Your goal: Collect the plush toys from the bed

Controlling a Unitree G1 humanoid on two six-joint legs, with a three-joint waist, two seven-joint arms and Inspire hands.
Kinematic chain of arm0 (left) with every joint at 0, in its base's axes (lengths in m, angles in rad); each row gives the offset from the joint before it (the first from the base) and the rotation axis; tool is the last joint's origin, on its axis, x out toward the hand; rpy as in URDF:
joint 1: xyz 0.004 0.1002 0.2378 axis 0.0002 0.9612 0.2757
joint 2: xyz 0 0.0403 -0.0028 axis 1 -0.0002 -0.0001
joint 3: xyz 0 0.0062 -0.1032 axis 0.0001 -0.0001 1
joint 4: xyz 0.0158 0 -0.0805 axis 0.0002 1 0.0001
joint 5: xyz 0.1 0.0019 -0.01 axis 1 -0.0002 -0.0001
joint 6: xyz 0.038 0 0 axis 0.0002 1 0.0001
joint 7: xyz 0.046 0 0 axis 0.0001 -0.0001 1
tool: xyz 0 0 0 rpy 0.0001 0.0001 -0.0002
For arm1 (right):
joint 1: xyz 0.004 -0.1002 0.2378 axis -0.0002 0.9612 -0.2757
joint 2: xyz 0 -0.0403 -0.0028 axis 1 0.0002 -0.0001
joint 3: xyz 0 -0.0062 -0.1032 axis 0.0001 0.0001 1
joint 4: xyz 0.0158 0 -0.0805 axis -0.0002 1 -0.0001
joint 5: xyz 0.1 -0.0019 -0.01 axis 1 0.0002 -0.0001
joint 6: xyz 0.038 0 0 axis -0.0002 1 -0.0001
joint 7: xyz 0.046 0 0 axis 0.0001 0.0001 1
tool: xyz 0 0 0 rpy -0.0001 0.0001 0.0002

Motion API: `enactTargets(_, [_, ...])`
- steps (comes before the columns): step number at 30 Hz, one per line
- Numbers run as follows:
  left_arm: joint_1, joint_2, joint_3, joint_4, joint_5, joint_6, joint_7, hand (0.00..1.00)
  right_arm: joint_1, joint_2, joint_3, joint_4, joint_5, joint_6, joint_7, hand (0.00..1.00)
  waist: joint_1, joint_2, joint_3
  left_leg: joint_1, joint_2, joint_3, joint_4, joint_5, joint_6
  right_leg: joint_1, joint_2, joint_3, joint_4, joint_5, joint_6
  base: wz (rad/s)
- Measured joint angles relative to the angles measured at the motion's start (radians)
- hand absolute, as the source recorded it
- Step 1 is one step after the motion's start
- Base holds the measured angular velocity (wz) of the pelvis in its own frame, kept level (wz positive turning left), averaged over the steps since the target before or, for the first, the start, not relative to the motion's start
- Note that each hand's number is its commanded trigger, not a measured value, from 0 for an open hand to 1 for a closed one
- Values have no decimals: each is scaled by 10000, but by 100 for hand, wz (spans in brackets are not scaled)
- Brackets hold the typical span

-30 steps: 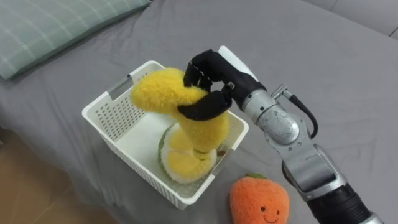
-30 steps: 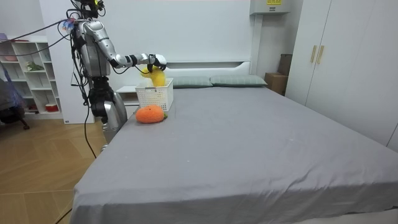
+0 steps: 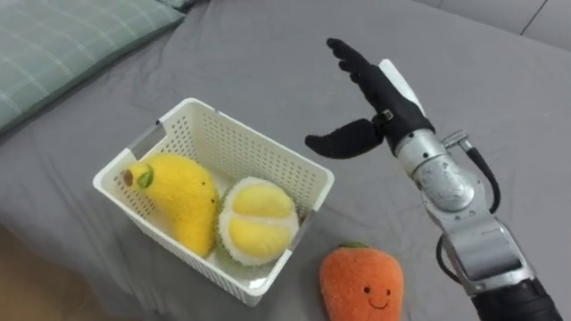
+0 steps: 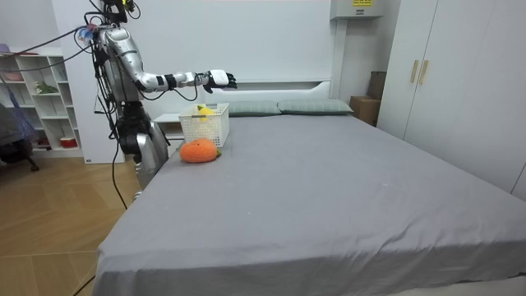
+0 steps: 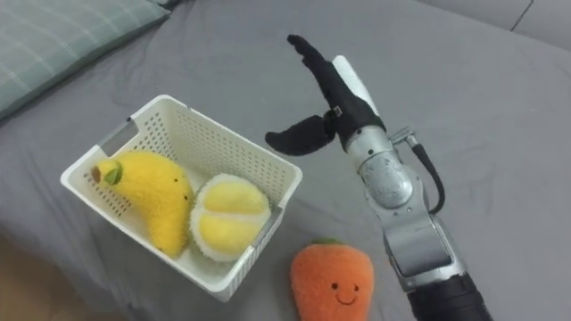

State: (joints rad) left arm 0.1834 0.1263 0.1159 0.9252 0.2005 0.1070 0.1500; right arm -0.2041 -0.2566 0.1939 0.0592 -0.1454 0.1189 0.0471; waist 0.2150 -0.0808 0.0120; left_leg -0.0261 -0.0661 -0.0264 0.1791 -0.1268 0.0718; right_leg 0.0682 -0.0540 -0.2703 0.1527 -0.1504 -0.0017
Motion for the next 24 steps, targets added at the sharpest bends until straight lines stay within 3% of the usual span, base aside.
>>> enactTargets(1, [7,0,3,11,-30,-2,13,0,141,-2,-62,1,25,-6,-11,0,-64,15,-1,15,3,24,-7,-1,1,4,16,33,-3,0,0,-13])
enactTargets(4, [99,-9,12,127,-124,-53,36,0,943,-3,-592,1,192,-14,-33,0,-293,103,-100,164,29,246,-97,-7,14,23,19,245,6,4,6,-22])
enactTargets(6, [299,-7,41,196,-146,-61,89,0,1388,-7,-940,1,350,-13,-162,0,-629,231,-175,259,40,342,-134,-17,30,58,7,322,47,5,11,-17])
enactTargets(9, [349,-7,39,159,-645,-85,178,0,1860,-12,-1168,69,474,-80,-386,0,-951,275,-153,389,104,576,-175,-34,26,46,12,556,152,5,10,-24])
enactTargets(14, [314,-23,-5,149,-1036,-482,399,0,2613,-8,-1210,298,410,-119,-383,0,-1264,259,-133,367,160,823,-126,-157,28,-15,38,842,190,3,13,-17])
enactTargets(16, [299,-14,-5,140,-1061,-498,441,0,2747,-8,-1242,425,622,-119,-377,0,-1282,240,-124,378,179,964,-125,-170,31,-124,58,1052,150,-13,24,-20])
enactTargets(24, [315,82,-13,272,-1308,-536,441,0,2976,117,-1367,1340,1766,-134,-4,0,-1339,117,-146,393,178,1119,-122,-242,81,-143,105,1113,138,-19,61,-4])
